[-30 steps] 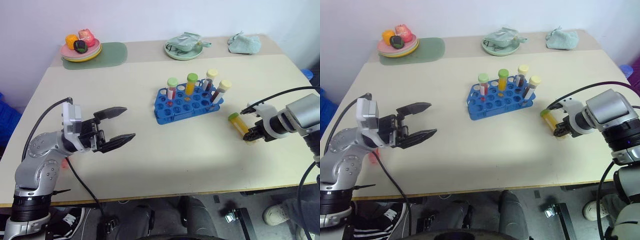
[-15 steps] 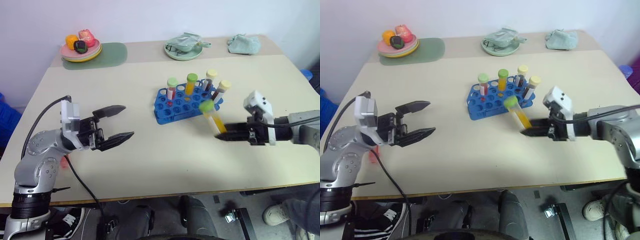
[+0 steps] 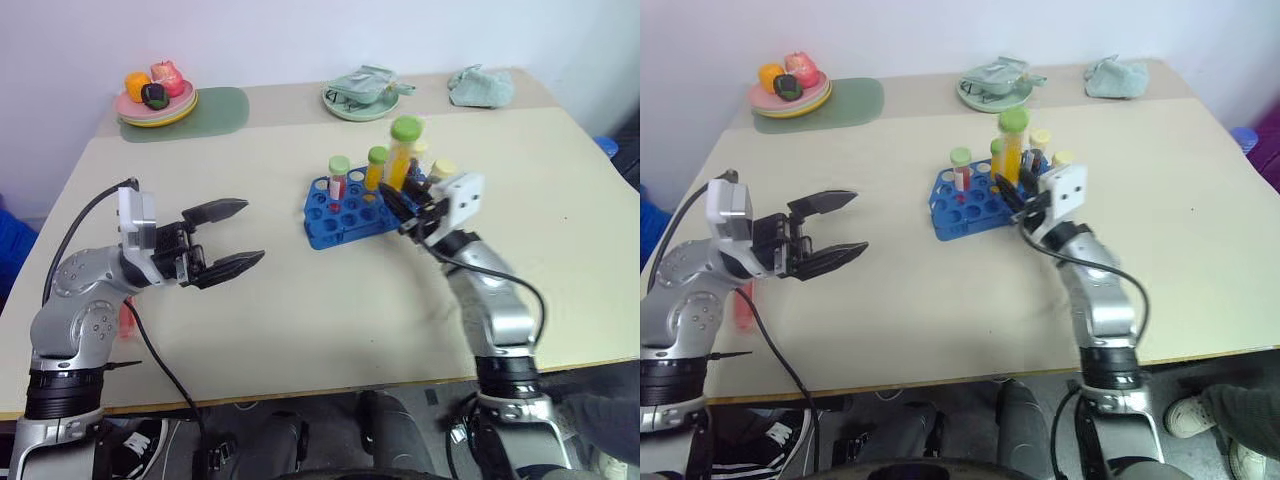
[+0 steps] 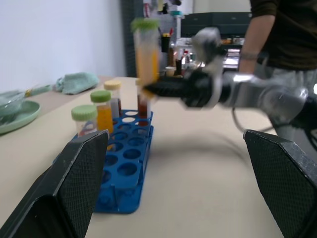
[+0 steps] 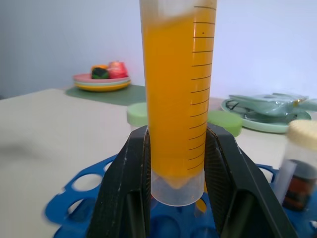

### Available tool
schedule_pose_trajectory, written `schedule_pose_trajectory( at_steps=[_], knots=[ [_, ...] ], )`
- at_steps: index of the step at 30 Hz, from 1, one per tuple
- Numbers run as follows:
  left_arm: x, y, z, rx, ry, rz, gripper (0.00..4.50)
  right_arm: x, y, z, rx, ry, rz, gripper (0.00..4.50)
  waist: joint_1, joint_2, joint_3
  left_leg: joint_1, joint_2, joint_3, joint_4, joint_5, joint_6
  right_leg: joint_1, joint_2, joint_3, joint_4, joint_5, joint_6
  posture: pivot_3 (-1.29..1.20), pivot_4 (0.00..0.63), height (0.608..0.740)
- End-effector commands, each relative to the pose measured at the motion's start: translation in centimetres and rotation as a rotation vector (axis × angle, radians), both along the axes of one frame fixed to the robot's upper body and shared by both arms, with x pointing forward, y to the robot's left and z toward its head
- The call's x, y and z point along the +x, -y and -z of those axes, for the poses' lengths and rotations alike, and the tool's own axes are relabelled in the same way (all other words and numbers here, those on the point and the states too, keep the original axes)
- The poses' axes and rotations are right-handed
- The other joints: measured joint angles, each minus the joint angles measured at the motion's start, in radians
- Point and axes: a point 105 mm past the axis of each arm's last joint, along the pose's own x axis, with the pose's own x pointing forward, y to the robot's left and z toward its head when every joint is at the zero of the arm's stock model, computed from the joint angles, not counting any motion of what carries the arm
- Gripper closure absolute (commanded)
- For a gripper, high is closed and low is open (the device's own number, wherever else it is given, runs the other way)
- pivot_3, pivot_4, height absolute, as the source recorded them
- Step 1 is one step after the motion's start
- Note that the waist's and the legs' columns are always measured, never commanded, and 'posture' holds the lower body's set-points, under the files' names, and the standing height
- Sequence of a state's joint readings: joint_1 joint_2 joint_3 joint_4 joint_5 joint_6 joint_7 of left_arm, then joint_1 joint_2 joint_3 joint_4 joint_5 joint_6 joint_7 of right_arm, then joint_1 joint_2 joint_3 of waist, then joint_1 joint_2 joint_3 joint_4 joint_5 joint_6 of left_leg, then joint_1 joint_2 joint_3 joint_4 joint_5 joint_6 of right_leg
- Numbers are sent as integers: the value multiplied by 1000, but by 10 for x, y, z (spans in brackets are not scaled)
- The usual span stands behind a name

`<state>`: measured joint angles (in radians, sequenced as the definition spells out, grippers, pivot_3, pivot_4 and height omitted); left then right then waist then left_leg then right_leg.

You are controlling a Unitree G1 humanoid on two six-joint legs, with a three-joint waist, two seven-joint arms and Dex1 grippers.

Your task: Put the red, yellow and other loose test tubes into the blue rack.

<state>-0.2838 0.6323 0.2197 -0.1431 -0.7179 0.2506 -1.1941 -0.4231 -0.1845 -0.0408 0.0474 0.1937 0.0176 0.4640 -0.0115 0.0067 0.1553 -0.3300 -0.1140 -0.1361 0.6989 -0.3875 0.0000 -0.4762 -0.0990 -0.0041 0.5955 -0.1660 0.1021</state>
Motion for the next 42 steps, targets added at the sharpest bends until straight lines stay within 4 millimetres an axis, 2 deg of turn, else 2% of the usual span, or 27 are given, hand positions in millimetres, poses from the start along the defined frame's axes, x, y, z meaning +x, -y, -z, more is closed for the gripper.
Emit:
schedule_pose_trajectory(
  at_steps=[1, 6, 12, 20, 33, 42],
  knots=[
    [0, -4, -10, 17, 44, -16, 0, 5, -5, -8, -26, 117, 43, 3667, -5, 0, 0, 1, 0, 0, 0, 0, 0, 0, 0, 0, 0, 0, 0, 0, 150, 740],
    [-1, -5, -11, 23, 45, -17, 0, 13, -19, 14, -31, 107, 56, 3667, -15, 0, 0, 2, 1, 0, -1, 0, 0, 0, 1, 0, 0, 0, 0, 0, 150, 740],
    [-3, -6, -12, 28, 42, -25, 0, 21, -5, 24, -25, 91, 108, 3667, -21, 0, 0, 2, 1, 0, -1, 0, 0, 0, 1, 0, 0, 0, 0, 0, 150, 740],
    [-3, -5, -14, 30, 41, -24, 0, 27, 8, 33, -25, 69, 157, 3667, -34, 0, 0, 2, 1, 0, -1, 0, 0, 1, 1, 0, 0, 0, 0, 0, 150, 740],
    [-3, -3, -18, 34, 43, -23, 0, 24, -4, 38, -29, 64, 126, 3667, -33, 0, 0, 2, 1, 0, -1, 0, 0, 1, 1, 0, 0, 0, 0, 0, 150, 740],
    [-4, -4, -18, 35, 38, -29, 0, 25, -4, 44, -33, 41, 121, 3667, -33, 0, 0, 2, 1, 0, -1, 0, 0, 1, 1, 0, 0, 0, 0, 0, 150, 740]
  ],
)
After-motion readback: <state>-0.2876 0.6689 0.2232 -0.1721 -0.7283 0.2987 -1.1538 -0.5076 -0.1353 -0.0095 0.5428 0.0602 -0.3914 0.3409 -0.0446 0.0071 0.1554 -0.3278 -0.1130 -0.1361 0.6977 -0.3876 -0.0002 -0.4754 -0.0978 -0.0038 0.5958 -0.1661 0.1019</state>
